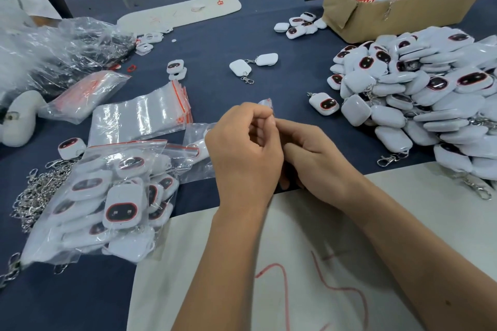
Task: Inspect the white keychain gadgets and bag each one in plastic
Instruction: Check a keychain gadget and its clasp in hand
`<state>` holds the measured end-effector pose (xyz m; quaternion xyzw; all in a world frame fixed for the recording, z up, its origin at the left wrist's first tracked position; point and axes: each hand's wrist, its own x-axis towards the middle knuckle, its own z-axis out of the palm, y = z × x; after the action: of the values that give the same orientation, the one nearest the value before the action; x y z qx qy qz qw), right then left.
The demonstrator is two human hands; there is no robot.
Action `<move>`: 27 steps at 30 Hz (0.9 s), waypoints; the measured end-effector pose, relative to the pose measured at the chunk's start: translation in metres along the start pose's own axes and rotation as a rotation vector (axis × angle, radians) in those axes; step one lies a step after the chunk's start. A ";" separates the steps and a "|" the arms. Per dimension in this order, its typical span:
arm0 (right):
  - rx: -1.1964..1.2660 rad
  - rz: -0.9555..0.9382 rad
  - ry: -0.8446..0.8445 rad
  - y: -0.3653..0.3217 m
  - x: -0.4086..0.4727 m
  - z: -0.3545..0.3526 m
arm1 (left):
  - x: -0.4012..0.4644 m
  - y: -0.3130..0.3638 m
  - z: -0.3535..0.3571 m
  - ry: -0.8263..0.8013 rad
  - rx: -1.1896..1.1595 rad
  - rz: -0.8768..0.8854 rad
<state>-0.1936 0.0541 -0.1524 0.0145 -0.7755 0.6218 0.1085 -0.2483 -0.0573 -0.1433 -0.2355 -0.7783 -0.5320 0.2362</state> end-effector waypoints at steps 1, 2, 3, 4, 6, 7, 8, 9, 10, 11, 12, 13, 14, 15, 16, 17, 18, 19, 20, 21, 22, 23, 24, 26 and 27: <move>-0.007 0.015 0.014 -0.001 0.000 0.001 | 0.000 0.001 0.000 0.007 -0.012 0.002; -0.022 0.031 0.036 -0.001 0.000 0.001 | -0.001 0.001 0.001 0.012 -0.022 0.002; -0.049 0.051 0.054 -0.001 0.000 0.002 | -0.001 0.002 0.001 0.012 -0.031 0.003; -0.076 0.073 0.055 -0.001 0.000 0.003 | -0.001 0.002 0.002 0.006 -0.036 0.009; -0.167 0.109 0.018 -0.001 0.000 0.003 | -0.001 0.002 0.002 -0.016 -0.032 0.040; -0.227 0.120 -0.009 -0.002 0.000 0.002 | -0.001 0.001 0.002 -0.024 -0.028 0.054; -0.268 0.129 -0.031 -0.002 0.001 0.000 | -0.001 0.001 0.002 -0.026 -0.032 0.060; -0.279 0.134 -0.038 -0.003 0.001 0.000 | -0.001 0.001 0.002 -0.024 -0.042 0.057; -0.268 0.125 -0.019 -0.003 0.001 0.000 | -0.001 0.000 0.003 -0.023 -0.052 0.052; -0.263 0.099 0.037 -0.003 0.001 0.000 | -0.001 -0.001 0.003 -0.024 -0.055 0.050; -0.278 0.062 0.128 -0.003 0.000 0.002 | -0.002 -0.001 0.004 -0.035 -0.045 0.053; -0.312 0.023 0.239 -0.001 -0.001 0.003 | -0.002 -0.002 0.005 -0.058 -0.028 0.058; -0.348 -0.007 0.358 0.000 -0.001 0.004 | -0.003 -0.002 0.006 -0.091 -0.011 0.066; -0.381 -0.026 0.479 0.001 -0.002 0.003 | -0.004 -0.002 0.007 -0.125 0.004 0.079; -0.426 -0.036 0.591 0.002 -0.002 0.000 | -0.004 -0.002 0.008 -0.149 0.017 0.094; -0.504 -0.045 0.674 0.003 -0.002 -0.004 | -0.005 -0.001 0.007 -0.160 0.044 0.108; -0.617 -0.045 0.715 0.004 -0.001 -0.008 | -0.004 -0.001 0.008 -0.167 0.097 0.117; -0.740 -0.028 0.707 0.007 0.000 -0.011 | -0.004 -0.001 0.008 -0.183 0.174 0.116; -0.848 0.017 0.651 0.010 0.002 -0.013 | -0.004 -0.003 0.009 -0.230 0.255 0.104; -0.933 0.088 0.566 0.013 0.004 -0.014 | -0.005 -0.005 0.010 -0.316 0.328 0.077; -1.001 0.171 0.477 0.014 0.005 -0.013 | -0.006 -0.007 0.010 -0.423 0.405 0.034; -1.050 0.249 0.393 0.015 0.006 -0.012 | -0.007 -0.009 0.012 -0.529 0.495 0.001; -1.082 0.304 0.327 0.015 0.007 -0.011 | -0.009 -0.011 0.013 -0.612 0.585 -0.004; -1.076 0.305 0.302 0.017 0.008 -0.010 | -0.011 -0.014 0.016 -0.700 0.682 0.019; -1.027 0.258 0.345 0.017 0.007 -0.011 | -0.011 -0.015 0.016 -0.719 0.694 0.022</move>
<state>-0.2017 0.0691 -0.1647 -0.2371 -0.9455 0.1655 0.1499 -0.2510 -0.0478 -0.1657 -0.3194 -0.9392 -0.1242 0.0230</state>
